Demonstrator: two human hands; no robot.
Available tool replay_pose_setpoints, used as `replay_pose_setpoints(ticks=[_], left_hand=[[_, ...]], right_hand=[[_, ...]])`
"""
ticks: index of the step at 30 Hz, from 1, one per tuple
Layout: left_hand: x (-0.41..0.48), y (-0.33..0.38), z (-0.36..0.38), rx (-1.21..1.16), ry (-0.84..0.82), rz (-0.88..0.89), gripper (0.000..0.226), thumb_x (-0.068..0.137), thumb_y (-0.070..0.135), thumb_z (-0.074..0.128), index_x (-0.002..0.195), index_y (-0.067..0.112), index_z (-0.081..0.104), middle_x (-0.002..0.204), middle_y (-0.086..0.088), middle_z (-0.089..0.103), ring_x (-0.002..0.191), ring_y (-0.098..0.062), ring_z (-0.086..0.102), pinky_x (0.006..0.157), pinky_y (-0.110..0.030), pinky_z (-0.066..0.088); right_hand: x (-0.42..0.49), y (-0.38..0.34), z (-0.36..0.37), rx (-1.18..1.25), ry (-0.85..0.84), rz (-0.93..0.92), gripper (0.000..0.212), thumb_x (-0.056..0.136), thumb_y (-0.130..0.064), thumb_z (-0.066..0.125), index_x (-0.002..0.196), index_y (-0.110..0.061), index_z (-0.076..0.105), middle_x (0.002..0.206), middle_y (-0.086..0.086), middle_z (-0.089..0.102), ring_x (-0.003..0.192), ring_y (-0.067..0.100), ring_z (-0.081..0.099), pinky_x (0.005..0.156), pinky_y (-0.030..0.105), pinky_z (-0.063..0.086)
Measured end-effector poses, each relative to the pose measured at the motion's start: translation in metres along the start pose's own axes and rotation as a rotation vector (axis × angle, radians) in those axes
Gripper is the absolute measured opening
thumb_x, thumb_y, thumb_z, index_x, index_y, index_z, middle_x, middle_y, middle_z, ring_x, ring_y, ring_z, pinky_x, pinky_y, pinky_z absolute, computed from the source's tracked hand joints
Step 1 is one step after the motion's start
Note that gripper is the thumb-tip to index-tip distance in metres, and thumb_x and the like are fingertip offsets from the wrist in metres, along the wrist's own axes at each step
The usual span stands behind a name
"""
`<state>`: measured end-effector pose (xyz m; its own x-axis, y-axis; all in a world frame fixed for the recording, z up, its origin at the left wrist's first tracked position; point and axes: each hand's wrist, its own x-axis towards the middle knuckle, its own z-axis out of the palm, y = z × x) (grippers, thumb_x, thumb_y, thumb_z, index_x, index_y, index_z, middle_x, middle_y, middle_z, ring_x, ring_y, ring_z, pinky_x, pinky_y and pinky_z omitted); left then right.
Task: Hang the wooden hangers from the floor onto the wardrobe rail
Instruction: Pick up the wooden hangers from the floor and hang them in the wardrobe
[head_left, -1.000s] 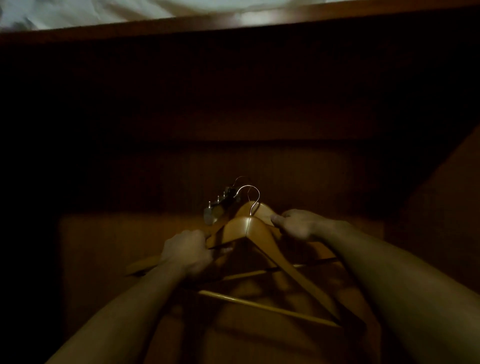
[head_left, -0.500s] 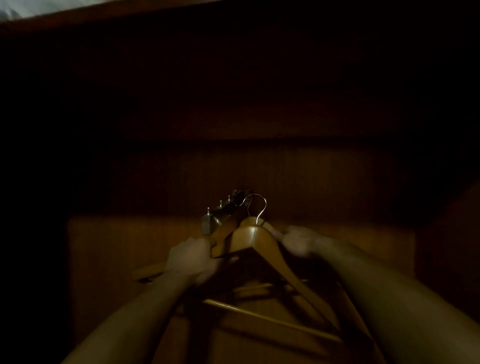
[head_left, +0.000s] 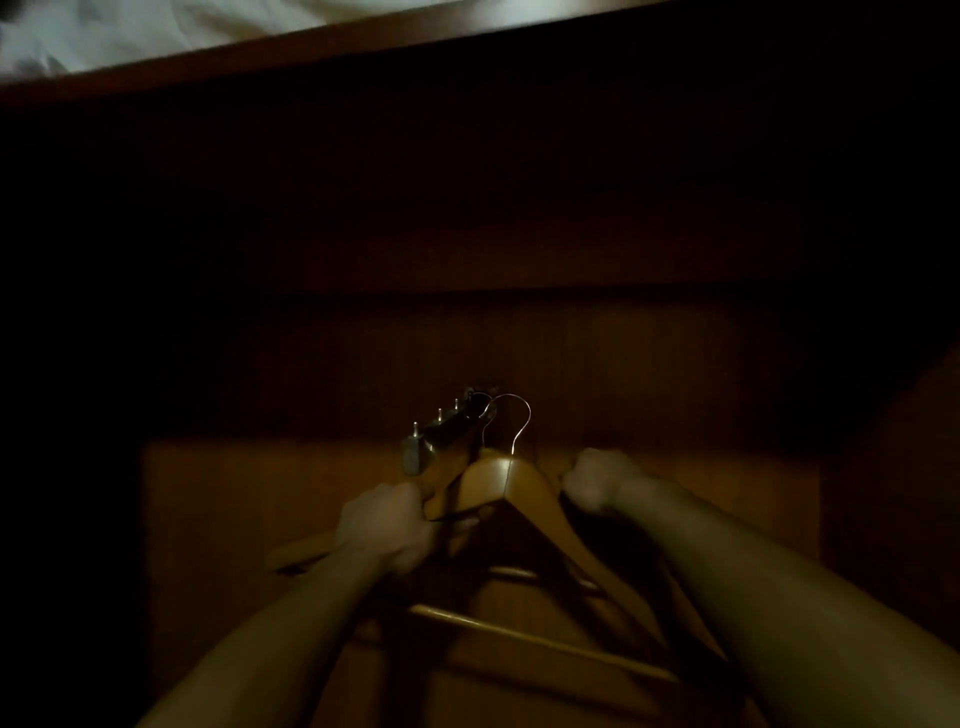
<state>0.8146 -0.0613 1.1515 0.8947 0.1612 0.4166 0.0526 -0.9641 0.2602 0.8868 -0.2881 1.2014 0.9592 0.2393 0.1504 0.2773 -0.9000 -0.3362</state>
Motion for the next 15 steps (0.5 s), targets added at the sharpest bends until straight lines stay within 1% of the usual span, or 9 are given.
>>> replay_pose_setpoints(ticks=[1,3,5,7,8,9,12,13,15], left_hand=[[0.0,0.003,-0.002,0.005,0.003,-0.006,0.058,0.075,0.085,0.048,0.091,0.032,0.064,0.078,0.01,0.065,0.077,-0.014,0.066,0.077,-0.032,0.055],[0.003,0.007,-0.003,0.009,0.004,-0.025,0.063,0.072,0.088,0.045,0.096,0.033,0.064,0.086,0.008,0.066,0.079,-0.012,0.065,0.077,-0.032,0.055],[0.008,0.012,-0.007,-0.014,0.004,-0.02,0.078,0.059,0.098,0.032,0.1,0.038,0.06,0.1,0.006,0.066,0.085,-0.014,0.066,0.08,-0.036,0.056],[0.012,0.014,-0.009,-0.047,0.008,-0.033,0.087,0.049,0.103,0.022,0.105,0.046,0.055,0.109,0.007,0.064,0.094,-0.016,0.066,0.09,-0.039,0.053],[0.015,0.013,-0.009,-0.067,0.006,-0.048,0.09,0.05,0.104,0.022,0.11,0.046,0.055,0.11,0.009,0.063,0.099,-0.015,0.065,0.094,-0.039,0.05],[0.016,0.012,-0.01,-0.098,0.003,-0.072,0.087,0.056,0.102,0.027,0.113,0.044,0.056,0.108,0.01,0.065,0.099,-0.013,0.065,0.092,-0.037,0.049],[0.013,0.01,-0.013,-0.171,-0.007,-0.146,0.065,0.077,0.084,0.044,0.116,0.034,0.059,0.091,0.007,0.068,0.073,-0.009,0.062,0.063,-0.026,0.046],[0.011,0.008,-0.014,-0.142,-0.01,-0.136,0.064,0.081,0.081,0.045,0.121,0.033,0.058,0.093,0.007,0.068,0.071,-0.009,0.059,0.063,-0.026,0.045],[0.01,0.003,-0.014,-0.065,0.006,-0.126,0.063,0.085,0.076,0.047,0.128,0.032,0.056,0.109,0.006,0.066,0.08,-0.008,0.054,0.071,-0.027,0.045]], right_hand=[[0.001,0.001,0.002,0.019,0.034,-0.018,0.04,0.105,-0.035,0.03,0.115,-0.011,0.061,0.106,0.004,0.059,0.101,0.021,0.059,0.089,0.033,0.046],[-0.003,-0.001,0.001,0.123,0.087,-0.066,0.066,0.1,-0.06,0.016,0.105,-0.016,0.065,0.098,0.001,0.062,0.099,0.02,0.062,0.095,0.04,0.047],[-0.01,-0.005,0.003,0.283,0.131,-0.097,0.085,0.091,-0.074,0.007,0.102,-0.018,0.07,0.097,0.003,0.069,0.096,0.022,0.065,0.096,0.044,0.047],[-0.015,-0.011,0.004,0.32,0.167,-0.154,0.087,0.089,-0.078,0.007,0.113,-0.021,0.069,0.105,0.004,0.069,0.099,0.022,0.063,0.095,0.044,0.048],[-0.017,-0.014,0.005,0.324,0.182,-0.171,0.087,0.087,-0.08,0.008,0.115,-0.023,0.067,0.107,0.003,0.068,0.099,0.022,0.063,0.094,0.044,0.049],[-0.017,-0.015,0.005,0.324,0.193,-0.181,0.086,0.086,-0.082,0.01,0.112,-0.024,0.067,0.104,0.001,0.068,0.095,0.02,0.063,0.092,0.044,0.05],[-0.012,-0.017,0.009,0.273,0.165,-0.146,0.079,0.086,-0.082,0.018,0.093,-0.022,0.068,0.088,0.0,0.068,0.083,0.019,0.065,0.085,0.041,0.054],[-0.01,-0.018,0.011,0.253,0.155,-0.14,0.078,0.086,-0.082,0.019,0.089,-0.021,0.068,0.085,0.0,0.068,0.081,0.019,0.066,0.083,0.041,0.055],[-0.006,-0.022,0.016,0.222,0.146,-0.141,0.077,0.087,-0.081,0.022,0.086,-0.02,0.068,0.084,0.0,0.069,0.079,0.018,0.067,0.082,0.04,0.057]])
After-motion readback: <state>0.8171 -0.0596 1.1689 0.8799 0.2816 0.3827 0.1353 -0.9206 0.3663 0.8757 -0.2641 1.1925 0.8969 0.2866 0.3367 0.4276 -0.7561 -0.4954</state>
